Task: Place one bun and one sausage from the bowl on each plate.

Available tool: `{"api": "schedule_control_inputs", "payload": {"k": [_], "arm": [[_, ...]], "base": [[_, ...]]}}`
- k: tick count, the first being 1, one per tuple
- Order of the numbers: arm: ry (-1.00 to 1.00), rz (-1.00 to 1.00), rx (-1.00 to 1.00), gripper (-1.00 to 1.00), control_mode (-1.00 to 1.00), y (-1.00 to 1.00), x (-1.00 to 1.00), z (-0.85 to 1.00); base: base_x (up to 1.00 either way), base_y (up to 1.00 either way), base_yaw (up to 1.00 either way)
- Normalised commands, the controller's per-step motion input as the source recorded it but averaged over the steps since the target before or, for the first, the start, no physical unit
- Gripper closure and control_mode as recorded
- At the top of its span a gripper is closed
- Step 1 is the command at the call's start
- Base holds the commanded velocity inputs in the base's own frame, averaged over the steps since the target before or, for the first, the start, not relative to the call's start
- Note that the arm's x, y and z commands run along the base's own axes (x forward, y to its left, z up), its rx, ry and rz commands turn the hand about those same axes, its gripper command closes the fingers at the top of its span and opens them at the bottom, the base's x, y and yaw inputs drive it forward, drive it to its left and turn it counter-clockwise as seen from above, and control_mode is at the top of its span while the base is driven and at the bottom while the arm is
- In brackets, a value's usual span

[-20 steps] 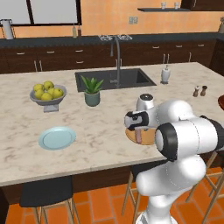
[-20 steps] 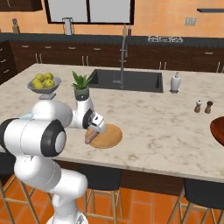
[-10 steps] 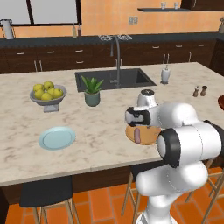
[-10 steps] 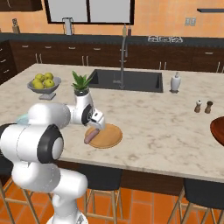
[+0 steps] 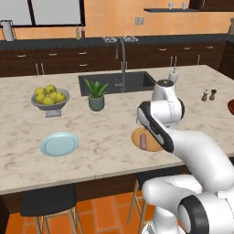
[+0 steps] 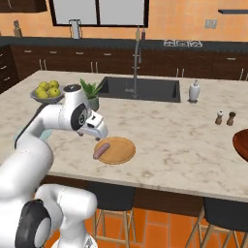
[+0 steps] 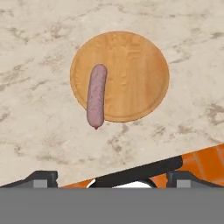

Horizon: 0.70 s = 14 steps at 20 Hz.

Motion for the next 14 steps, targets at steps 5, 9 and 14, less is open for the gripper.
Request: {"api": "schedule_control_inputs", "payload": {"k": [5,9,14], "arm": [[-0.12,0.1,0.0,-1.0,-1.0,0.0,-0.99,1.0],[-0.23,0.08,-0.01,-1.0,-1.0,0.01,-1.0,0.84],[-0.09,0.03,-0.02,-1.0,-1.0,0.04,-0.33,0.05]], "base": [[0.0,0.0,0.0],[0.0,0.0,0.0],[0.0,0.0,0.0]]}}
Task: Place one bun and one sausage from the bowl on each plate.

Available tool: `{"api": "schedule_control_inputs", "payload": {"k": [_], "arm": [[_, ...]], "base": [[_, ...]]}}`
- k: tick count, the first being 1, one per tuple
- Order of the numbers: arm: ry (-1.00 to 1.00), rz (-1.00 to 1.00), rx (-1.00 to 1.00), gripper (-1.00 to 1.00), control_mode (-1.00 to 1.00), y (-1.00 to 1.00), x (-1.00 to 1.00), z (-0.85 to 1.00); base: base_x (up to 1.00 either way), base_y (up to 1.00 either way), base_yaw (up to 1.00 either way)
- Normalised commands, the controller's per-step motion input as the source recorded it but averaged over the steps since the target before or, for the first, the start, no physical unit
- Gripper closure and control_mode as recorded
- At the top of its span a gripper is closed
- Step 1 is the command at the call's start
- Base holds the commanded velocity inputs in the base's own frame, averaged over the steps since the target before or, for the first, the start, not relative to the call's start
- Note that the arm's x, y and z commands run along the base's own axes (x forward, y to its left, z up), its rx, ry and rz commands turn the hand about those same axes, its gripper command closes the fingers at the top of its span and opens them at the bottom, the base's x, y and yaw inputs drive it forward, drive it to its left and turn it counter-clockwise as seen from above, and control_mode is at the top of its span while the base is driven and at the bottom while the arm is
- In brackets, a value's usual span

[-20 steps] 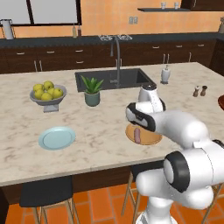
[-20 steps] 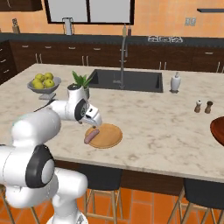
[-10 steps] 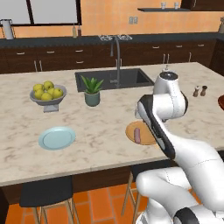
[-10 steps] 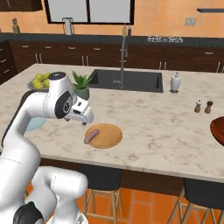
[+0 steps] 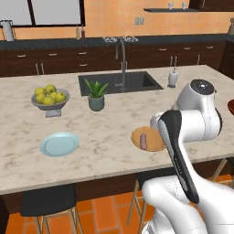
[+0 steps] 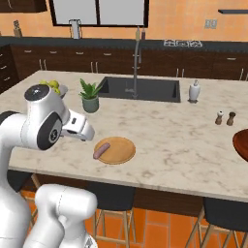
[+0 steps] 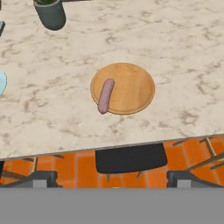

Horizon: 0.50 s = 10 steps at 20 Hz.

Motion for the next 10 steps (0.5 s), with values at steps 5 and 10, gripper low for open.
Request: {"api": "schedule_control_inputs", "payload": {"k": [5,10], "arm": [[0.0,0.0,0.0,-1.0,1.0,0.0,0.0,0.0],[0.0,0.0,0.0,-1.0,1.0,0.0,0.0,0.0]], "base": [[0.0,-0.14,0.0],[0.0,-0.97,0.0]]}}
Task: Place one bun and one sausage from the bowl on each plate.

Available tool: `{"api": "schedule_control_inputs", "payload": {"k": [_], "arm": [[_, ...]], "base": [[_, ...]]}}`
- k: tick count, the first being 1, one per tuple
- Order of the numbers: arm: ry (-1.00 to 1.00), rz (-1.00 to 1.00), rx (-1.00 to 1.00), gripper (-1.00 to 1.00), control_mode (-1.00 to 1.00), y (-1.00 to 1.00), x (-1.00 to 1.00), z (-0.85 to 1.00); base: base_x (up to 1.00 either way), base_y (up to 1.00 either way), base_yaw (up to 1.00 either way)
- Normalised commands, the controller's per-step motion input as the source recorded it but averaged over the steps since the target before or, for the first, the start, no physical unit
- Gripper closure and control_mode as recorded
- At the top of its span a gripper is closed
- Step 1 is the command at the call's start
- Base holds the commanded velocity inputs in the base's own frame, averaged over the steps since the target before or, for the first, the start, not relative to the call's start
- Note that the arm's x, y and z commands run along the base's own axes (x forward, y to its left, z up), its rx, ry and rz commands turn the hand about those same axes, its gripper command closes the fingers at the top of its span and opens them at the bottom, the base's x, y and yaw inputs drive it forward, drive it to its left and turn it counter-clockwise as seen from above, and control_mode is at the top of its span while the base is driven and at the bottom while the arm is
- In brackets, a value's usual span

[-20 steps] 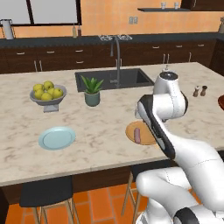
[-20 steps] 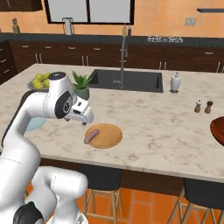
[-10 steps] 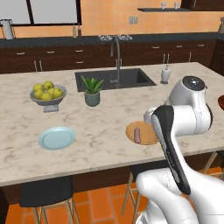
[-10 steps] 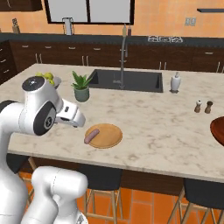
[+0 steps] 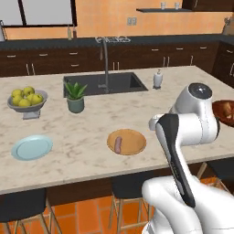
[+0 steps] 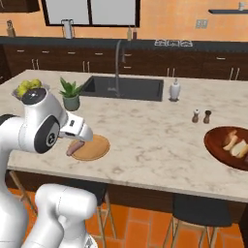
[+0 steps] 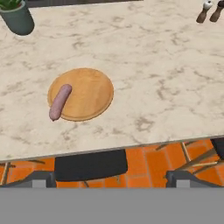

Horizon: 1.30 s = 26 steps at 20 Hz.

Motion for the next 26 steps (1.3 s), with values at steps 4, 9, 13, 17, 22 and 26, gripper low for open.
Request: {"api": "schedule_control_inputs", "payload": {"k": [4,9,13,17,22,26], "arm": [[0.0,0.0,0.0,-1.0,1.0,0.0,0.0,0.0],[0.0,0.0,0.0,-1.0,1.0,0.0,0.0,0.0],[0.0,0.0,0.0,-1.0,1.0,0.0,0.0,0.0],[0.0,0.0,0.0,-1.0,1.0,0.0,0.0,0.0],[0.0,0.0,0.0,-1.0,1.0,0.0,0.0,0.0],[0.0,0.0,0.0,-1.0,1.0,0.0,0.0,0.0]], "base": [[0.0,-0.99,0.0],[0.0,-0.99,-0.01],[0.0,-0.95,-0.05],[0.0,-0.68,-0.14],[0.01,-0.46,-0.24],[0.29,-0.08,-0.08]]}}
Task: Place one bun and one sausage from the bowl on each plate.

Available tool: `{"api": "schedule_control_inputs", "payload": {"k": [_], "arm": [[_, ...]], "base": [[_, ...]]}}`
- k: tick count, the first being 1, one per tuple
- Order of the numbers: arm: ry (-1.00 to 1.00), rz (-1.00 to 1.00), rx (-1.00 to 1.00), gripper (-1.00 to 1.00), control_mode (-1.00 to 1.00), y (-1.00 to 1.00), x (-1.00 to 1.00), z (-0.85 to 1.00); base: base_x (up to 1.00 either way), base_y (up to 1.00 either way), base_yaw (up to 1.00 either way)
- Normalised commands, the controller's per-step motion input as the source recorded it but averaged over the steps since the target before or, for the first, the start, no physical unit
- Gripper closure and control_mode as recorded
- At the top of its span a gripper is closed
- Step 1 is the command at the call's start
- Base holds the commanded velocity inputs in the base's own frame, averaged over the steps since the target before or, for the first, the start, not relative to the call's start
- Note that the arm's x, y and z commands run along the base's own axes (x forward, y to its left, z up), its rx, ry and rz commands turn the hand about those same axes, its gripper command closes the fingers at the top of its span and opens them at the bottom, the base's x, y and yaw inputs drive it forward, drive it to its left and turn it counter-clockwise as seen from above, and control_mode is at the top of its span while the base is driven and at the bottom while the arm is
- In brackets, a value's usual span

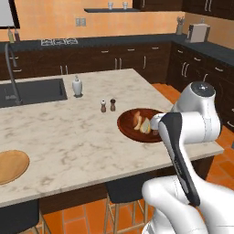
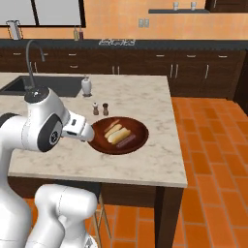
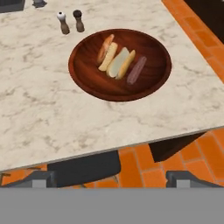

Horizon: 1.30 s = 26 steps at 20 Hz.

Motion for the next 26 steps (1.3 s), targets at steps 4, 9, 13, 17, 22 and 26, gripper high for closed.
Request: {"api": "schedule_control_inputs", "payload": {"k": [4,9,13,17,22,26], "arm": [[0.0,0.0,0.0,-1.0,-1.0,-0.01,0.13,0.0],[-0.02,0.02,0.03,-1.0,-1.0,-0.15,0.92,0.1],[0.22,-0.01,0.14,-1.0,-1.0,-0.19,1.0,-0.04],[0.01,0.0,0.0,-1.0,-1.0,0.24,1.0,-0.31],[0.0,0.0,0.03,-1.0,-1.0,-0.09,1.0,-0.62],[0.03,0.0,0.12,-1.0,-1.0,-0.26,1.0,-0.76]], "base": [[0.0,0.0,0.0],[0.0,0.0,0.0],[0.0,0.0,0.0],[0.0,0.0,0.0],[0.0,0.0,0.0],[0.0,0.0,0.0]]}}
